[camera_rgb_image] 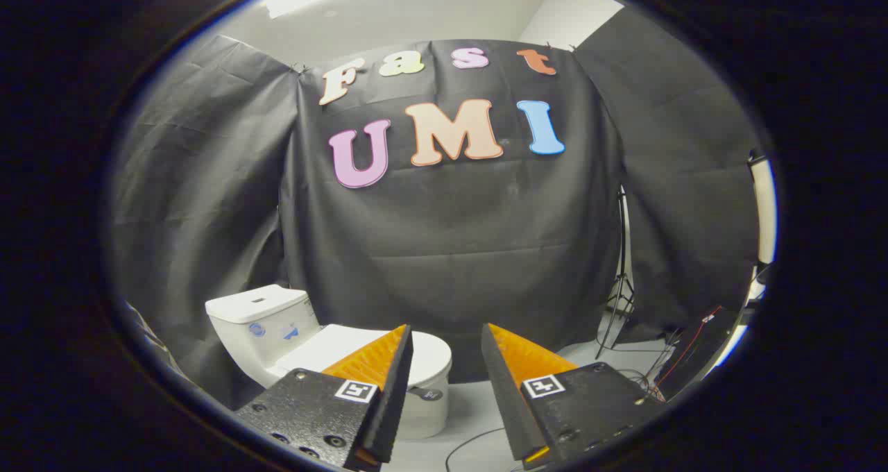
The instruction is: Open the toilet lid.
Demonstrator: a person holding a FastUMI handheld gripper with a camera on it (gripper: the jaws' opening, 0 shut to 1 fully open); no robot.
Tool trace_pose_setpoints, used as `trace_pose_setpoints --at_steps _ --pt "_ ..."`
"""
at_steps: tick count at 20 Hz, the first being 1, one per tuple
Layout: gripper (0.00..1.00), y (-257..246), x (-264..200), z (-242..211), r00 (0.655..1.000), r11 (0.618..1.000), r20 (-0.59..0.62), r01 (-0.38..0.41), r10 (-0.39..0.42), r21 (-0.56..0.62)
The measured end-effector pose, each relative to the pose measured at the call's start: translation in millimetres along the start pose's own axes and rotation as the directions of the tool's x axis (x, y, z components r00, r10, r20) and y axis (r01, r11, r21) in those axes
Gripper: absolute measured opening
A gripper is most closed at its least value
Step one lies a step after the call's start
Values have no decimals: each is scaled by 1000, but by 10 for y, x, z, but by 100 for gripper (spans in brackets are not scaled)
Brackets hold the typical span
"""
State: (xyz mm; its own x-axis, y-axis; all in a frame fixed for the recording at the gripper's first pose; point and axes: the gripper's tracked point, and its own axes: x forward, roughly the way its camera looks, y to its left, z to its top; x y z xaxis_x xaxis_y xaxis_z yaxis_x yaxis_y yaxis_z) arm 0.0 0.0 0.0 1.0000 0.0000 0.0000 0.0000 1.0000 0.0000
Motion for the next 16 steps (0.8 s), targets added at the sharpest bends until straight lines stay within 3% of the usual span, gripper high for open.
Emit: trace_pose_setpoints --at_steps 16 --pt "60 -97 40 -98 1000 995 -2 -9 9 104"
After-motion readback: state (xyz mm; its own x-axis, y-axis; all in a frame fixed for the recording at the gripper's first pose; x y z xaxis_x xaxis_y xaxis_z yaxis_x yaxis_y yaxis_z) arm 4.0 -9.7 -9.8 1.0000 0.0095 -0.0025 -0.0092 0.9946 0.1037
